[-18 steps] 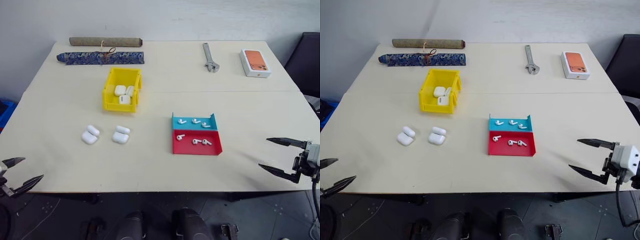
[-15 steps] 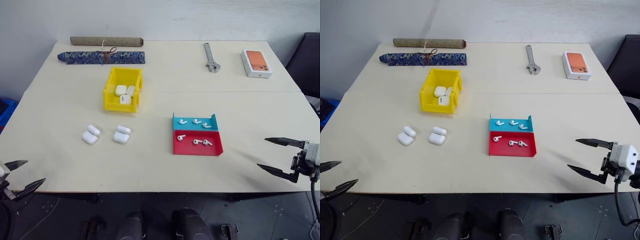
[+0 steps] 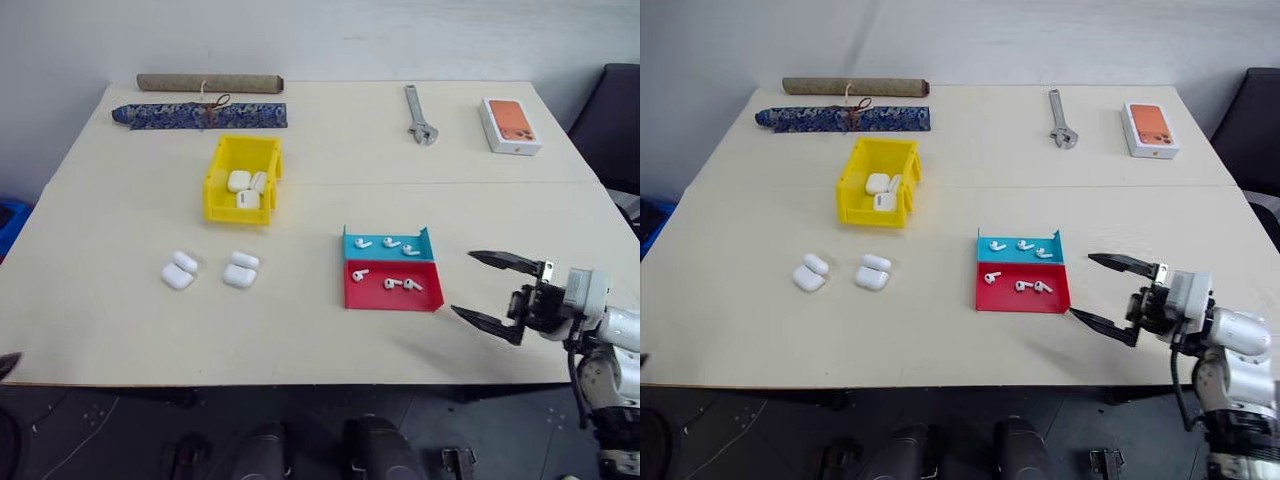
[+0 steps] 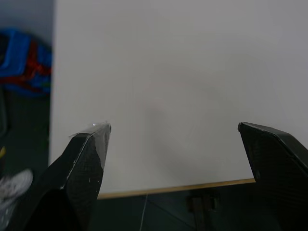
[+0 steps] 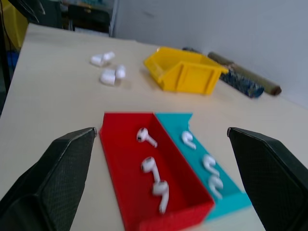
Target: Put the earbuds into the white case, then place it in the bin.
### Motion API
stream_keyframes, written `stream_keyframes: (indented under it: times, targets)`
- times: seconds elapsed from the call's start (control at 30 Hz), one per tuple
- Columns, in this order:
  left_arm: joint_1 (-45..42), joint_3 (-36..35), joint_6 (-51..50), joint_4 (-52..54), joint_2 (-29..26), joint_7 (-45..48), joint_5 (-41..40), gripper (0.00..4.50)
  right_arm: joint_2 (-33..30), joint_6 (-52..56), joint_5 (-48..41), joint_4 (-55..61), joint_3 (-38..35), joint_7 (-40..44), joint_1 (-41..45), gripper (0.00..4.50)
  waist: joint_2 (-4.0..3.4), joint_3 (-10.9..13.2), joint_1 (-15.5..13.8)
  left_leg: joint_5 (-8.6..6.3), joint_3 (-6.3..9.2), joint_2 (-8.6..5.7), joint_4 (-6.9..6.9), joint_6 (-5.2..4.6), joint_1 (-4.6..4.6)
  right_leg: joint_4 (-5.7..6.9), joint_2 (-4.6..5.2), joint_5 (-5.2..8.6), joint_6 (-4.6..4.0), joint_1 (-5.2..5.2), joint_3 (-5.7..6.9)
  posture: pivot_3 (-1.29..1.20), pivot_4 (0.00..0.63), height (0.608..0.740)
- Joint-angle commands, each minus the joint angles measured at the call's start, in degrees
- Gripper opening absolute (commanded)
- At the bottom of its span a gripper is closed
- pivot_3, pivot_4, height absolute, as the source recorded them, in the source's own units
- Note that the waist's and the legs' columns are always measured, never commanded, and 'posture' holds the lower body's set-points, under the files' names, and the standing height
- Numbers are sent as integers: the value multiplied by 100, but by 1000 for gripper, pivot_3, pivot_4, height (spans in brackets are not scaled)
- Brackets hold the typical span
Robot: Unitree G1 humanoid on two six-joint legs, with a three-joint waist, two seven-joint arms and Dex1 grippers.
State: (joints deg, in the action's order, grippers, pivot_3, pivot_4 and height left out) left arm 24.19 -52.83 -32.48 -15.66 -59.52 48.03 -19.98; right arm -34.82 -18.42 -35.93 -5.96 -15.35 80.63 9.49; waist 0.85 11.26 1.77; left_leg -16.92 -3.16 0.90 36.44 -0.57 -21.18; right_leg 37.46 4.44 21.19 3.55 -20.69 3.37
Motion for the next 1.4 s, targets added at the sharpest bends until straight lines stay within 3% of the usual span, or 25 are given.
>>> stream_keyframes:
  times: [0.03, 0.23, 0.37, 0.5, 0.7, 0.8, 0.9, 1.07, 1.4]
  targets:
    - [199, -192, -1505, 382, -445, 412, -321, 4500, 226, -176, -226, 559, 78, 14, 31, 4460, 5, -2, -16, 0, 0, -1, -2, 0, 0, -2, 2, -1, 1, 1, 0, 0, 150, 740]
    - [-758, 181, -3364, 1316, -1198, 322, -864, 4500, 250, 353, -434, 1015, 242, 40, -220, 4460, 13, -6, -104, 0, 18, -9, -13, 5, -6, -16, 9, -1, 2, 3, 0, 0, 150, 740]
    - [-2136, 1550, -3910, 2053, -1833, 292, -1415, 4500, 268, 314, -327, 905, 251, 50, -201, 4460, 10, -5, -126, 7, 18, -10, -23, 15, -7, -32, 8, -1, 0, 5, -1, 0, 150, 740]
    - [-3586, 3526, -3488, 2301, -2256, 884, -1554, 4500, 279, 330, -267, 771, 297, 19, -22, 4460, -5, 2, 5, 21, 10, -13, -36, 39, -5, -37, 5, -1, 0, 1, -4, 0, 150, 740]
    - [-6637, 6924, -2901, 1115, -1488, 1802, 126, 4500, 341, 294, -210, 561, 396, 104, 256, 4460, -9, 6, -28, 33, -22, -3, -30, 59, -14, 3, -24, 0, 2, -29, -20, 0, 150, 740]
    - [-7487, 7978, -2588, 422, -1047, 2140, 1020, 4500, 357, 287, -198, 488, 398, 114, 352, 4460, 2, 12, -26, 39, -40, -4, -12, 52, -33, 29, -29, 0, 4, -54, -38, 0, 150, 740]
    - [-7939, 8424, -2603, 56, -679, 2335, 1424, 4500, 340, 269, -213, 502, 363, 112, 312, 4460, 19, 22, -28, 39, -46, -2, 14, 50, -50, 38, -30, 0, 6, -71, -48, 0, 150, 740]
    - [-8217, 8550, -2711, -516, -124, 2229, 1836, 4500, 302, 289, -250, 594, 327, 132, 172, 4460, 19, 22, -23, 31, -34, 2, 75, 36, -80, 47, -26, -2, 14, -79, -45, 0, 150, 740]
    - [-8054, 8548, -2181, -602, -55, 2425, 2269, 4500, 277, 249, -220, 511, 233, 132, 164, 4460, 19, 23, -36, 32, -25, 2, 97, 32, -88, 57, -22, -6, 21, -79, -42, 0, 150, 740]
